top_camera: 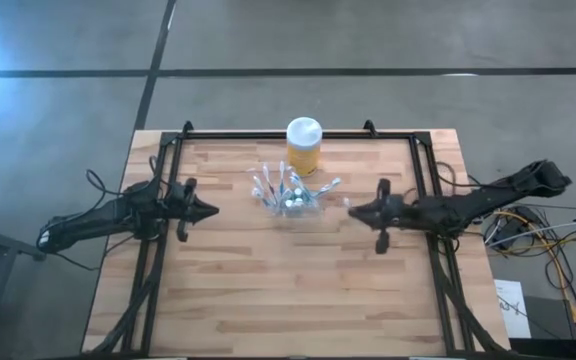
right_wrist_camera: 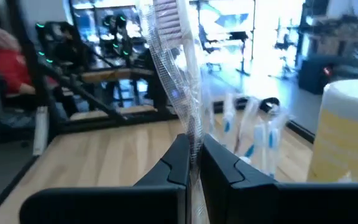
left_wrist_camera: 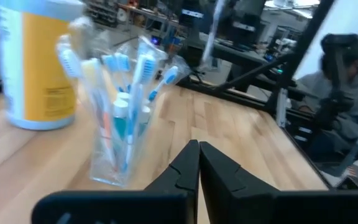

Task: Pick & Place toothbrushing station
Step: Put the purple toothbrush into the transparent organizer

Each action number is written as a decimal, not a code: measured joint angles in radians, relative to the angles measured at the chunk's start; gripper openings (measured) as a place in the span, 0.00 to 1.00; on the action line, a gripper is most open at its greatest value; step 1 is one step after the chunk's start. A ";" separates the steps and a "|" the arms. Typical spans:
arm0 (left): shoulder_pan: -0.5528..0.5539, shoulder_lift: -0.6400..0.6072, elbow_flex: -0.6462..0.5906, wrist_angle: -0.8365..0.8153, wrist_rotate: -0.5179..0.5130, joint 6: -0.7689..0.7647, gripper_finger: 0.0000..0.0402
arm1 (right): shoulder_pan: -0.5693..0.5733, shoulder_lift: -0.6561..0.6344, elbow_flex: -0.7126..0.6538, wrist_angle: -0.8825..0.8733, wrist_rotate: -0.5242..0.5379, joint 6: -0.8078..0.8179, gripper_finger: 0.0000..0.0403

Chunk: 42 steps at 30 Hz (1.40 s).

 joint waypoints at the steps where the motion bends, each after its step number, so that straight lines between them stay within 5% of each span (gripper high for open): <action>1: 0.000 0.000 0.000 -0.001 -0.017 0.000 0.04 | 0.001 -0.032 -0.034 0.026 -0.001 -0.008 0.03; 10: 0.000 0.001 0.000 0.011 -0.138 0.042 0.03 | 0.000 -0.274 -0.220 0.057 -0.008 -0.064 0.03; 25: -0.001 0.000 0.000 0.043 -0.140 0.059 0.03 | 0.000 -0.491 -0.350 0.085 -0.015 -0.083 0.03; 31: 0.000 0.000 -0.001 0.054 -0.140 0.065 0.03 | -0.005 -0.417 -0.229 0.078 -0.005 -0.102 0.03; 42: 0.000 0.000 -0.001 0.120 -0.141 0.113 0.03 | -0.072 -0.006 0.136 0.094 -0.136 -0.264 0.03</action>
